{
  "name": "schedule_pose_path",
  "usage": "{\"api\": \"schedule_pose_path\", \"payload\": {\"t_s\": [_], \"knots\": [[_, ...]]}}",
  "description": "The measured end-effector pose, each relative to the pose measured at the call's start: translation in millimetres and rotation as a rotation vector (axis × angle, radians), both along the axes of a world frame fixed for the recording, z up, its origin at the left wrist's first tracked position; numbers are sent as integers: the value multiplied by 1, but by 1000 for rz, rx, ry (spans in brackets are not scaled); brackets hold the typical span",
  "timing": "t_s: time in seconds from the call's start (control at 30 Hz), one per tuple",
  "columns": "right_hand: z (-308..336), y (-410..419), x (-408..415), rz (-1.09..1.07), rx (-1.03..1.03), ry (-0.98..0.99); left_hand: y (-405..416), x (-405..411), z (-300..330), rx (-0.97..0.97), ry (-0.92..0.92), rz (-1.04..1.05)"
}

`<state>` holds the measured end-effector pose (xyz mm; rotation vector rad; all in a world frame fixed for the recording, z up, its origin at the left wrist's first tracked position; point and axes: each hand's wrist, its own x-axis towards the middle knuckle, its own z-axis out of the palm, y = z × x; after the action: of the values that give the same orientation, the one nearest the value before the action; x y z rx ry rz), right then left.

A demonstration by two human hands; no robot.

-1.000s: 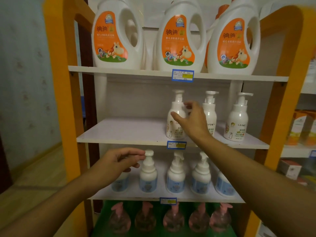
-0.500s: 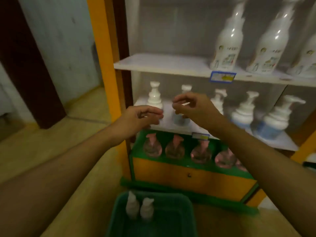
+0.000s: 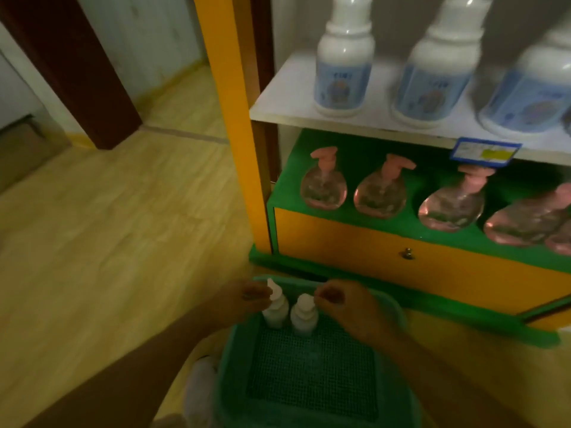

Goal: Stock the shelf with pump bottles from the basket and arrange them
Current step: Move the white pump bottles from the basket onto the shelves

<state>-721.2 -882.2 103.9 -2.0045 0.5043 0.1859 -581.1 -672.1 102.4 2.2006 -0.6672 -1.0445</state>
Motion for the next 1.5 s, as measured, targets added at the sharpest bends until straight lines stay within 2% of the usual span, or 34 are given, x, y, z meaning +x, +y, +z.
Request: {"api": "schedule_pose_path", "payload": {"t_s": [0.13, 0.23, 0.33, 0.53, 0.67, 0.93, 1.13, 1.5], "knots": [[-55, 4, -3, 6, -24, 116, 3, -1, -50, 99, 63, 61], [-87, 8, 1, -41, -40, 161, 3, -2, -78, 62, 52, 161], [-108, 12, 8, -135, -8, 188, -5, 0, -97, 5, -16, 152], [-118, 23, 25, -229, 52, 109, -33, -7, -99, -105, -42, 282], [-102, 24, 23, -260, 69, 112, -26, -4, -84, -90, -27, 218], [28, -2, 22, -188, -12, 13, -40, 5, 47, -305, -37, 141], [157, -20, 13, -188, -72, -206, -54, 1, 171, -511, -8, 115], [390, -37, -10, -159, -331, -711, -76, -21, 390, -835, -309, 28]]}}
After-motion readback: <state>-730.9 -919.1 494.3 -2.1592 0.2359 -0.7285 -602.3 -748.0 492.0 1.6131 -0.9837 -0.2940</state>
